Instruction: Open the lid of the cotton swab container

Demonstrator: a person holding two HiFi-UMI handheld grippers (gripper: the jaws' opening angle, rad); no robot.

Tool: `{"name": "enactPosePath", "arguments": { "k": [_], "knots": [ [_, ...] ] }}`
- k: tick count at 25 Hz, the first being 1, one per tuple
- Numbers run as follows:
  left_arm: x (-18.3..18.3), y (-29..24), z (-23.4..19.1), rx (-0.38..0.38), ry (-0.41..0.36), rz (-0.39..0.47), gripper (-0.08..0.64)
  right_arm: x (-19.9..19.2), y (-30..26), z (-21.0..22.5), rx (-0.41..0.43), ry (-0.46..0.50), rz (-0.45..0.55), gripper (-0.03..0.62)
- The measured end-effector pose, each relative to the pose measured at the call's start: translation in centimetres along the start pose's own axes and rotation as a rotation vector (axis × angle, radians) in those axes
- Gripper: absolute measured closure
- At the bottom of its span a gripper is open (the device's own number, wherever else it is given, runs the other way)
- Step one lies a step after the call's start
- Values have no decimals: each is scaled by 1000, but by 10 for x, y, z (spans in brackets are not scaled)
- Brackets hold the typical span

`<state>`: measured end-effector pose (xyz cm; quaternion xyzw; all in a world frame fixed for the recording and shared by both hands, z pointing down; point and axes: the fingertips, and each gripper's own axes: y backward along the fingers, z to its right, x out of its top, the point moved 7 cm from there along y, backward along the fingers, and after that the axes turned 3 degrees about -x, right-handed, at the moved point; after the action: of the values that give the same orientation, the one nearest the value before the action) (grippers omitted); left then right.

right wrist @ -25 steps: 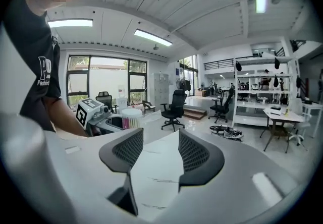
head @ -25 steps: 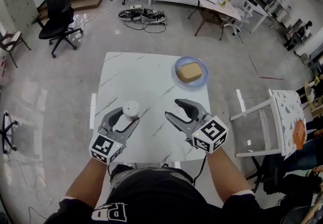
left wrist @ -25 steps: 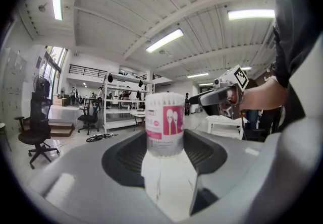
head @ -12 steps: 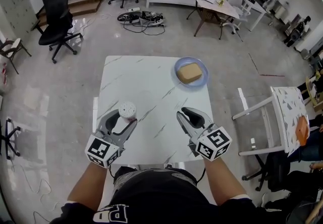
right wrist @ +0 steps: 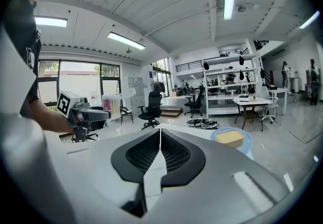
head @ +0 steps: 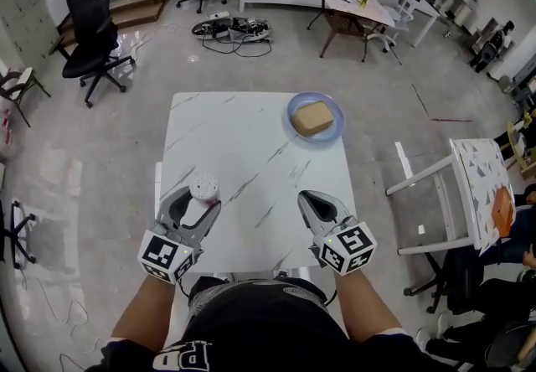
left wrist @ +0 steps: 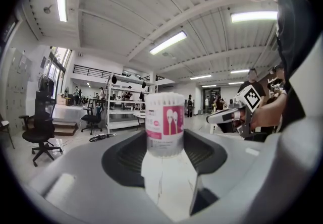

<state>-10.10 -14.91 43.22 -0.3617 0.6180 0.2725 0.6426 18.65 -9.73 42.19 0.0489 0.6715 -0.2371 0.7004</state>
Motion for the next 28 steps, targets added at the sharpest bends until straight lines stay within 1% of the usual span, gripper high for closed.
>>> {"name": "enactPosePath", "arguments": {
  "k": [2, 8, 12, 17, 23, 28],
  "knots": [
    [-1, -3, 1, 0, -7, -3, 276, -2, -2, 1, -8, -12, -2, 591],
    [-3, -8, 7, -6, -20, -7, 276, -9, -4, 6, -18, -29, -15, 592],
    [0, -10, 9, -8, -24, 0, 276, -15, -4, 9, -22, -24, -30, 592],
    [3, -10, 10, -10, -19, -2, 276, -15, -4, 10, -21, -18, -43, 592],
    [-6, -12, 11, -22, -15, -4, 276, -23, -6, 10, -20, -20, -48, 592],
    [-4, -12, 13, -27, -17, 5, 276, -24, -4, 11, -14, -30, -43, 592]
  ]
}}
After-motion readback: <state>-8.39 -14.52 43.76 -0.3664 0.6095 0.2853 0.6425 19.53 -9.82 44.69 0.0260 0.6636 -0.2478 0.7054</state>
